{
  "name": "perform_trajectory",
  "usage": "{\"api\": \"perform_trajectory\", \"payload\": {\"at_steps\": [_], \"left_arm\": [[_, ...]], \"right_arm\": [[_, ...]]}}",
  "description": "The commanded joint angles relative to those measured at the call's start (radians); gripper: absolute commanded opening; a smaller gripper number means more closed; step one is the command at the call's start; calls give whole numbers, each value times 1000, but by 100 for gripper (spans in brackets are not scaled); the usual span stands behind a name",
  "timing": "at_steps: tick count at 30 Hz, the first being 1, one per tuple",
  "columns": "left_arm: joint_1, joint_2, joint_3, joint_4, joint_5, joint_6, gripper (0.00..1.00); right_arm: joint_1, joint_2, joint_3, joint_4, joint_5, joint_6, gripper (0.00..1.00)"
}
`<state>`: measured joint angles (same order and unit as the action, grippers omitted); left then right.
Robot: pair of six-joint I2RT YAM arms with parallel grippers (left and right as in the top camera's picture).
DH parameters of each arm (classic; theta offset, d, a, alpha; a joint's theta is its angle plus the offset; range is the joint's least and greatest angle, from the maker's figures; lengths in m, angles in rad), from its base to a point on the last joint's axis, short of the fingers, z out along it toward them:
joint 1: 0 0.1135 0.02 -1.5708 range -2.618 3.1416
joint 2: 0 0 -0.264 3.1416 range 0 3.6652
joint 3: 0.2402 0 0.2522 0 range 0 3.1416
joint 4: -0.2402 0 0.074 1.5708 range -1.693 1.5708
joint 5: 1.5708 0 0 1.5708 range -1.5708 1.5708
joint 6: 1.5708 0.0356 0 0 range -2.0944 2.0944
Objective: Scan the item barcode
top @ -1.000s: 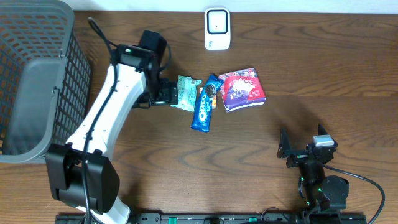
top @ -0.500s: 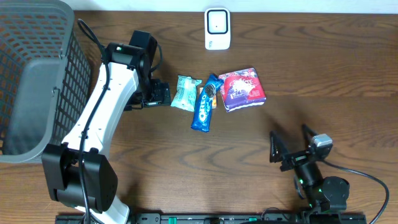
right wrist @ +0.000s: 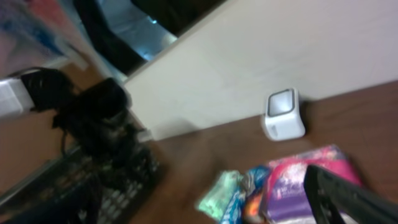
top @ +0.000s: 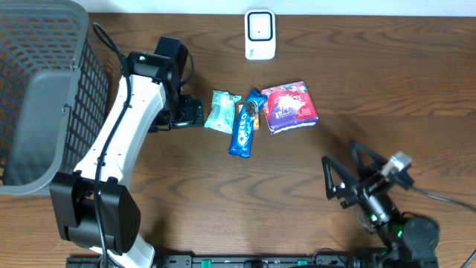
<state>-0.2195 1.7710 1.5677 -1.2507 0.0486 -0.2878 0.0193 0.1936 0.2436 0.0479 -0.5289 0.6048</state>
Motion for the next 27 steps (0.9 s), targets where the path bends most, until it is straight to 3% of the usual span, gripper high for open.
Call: {"api": "perform_trajectory", "payload": {"at_steps": [1, 4, 9, 16, 18, 19, 27], "left_arm": [[0, -6, 7, -5, -9, 3, 98], [0, -6, 7, -5, -9, 3, 98], [0, -6, 7, -5, -9, 3, 98], [0, -6, 7, -5, -9, 3, 98], [0, -6, 7, -5, -9, 3, 98], [0, -6, 7, -5, -9, 3, 98], [0, -6, 7, -5, -9, 3, 98]], "right_arm": [[6, 243, 242, -201, 29, -283, 99], [6, 532, 473, -405, 33, -401, 99], [8, 1004, 861, -684, -34, -430, 99], [5, 1314, 954, -592, 9, -476, 98], [-7, 1400, 955, -591, 6, -476, 79], [-11, 1442, 955, -588, -14, -480, 76], [-19, 1703, 955, -483, -38, -526, 86]]}}
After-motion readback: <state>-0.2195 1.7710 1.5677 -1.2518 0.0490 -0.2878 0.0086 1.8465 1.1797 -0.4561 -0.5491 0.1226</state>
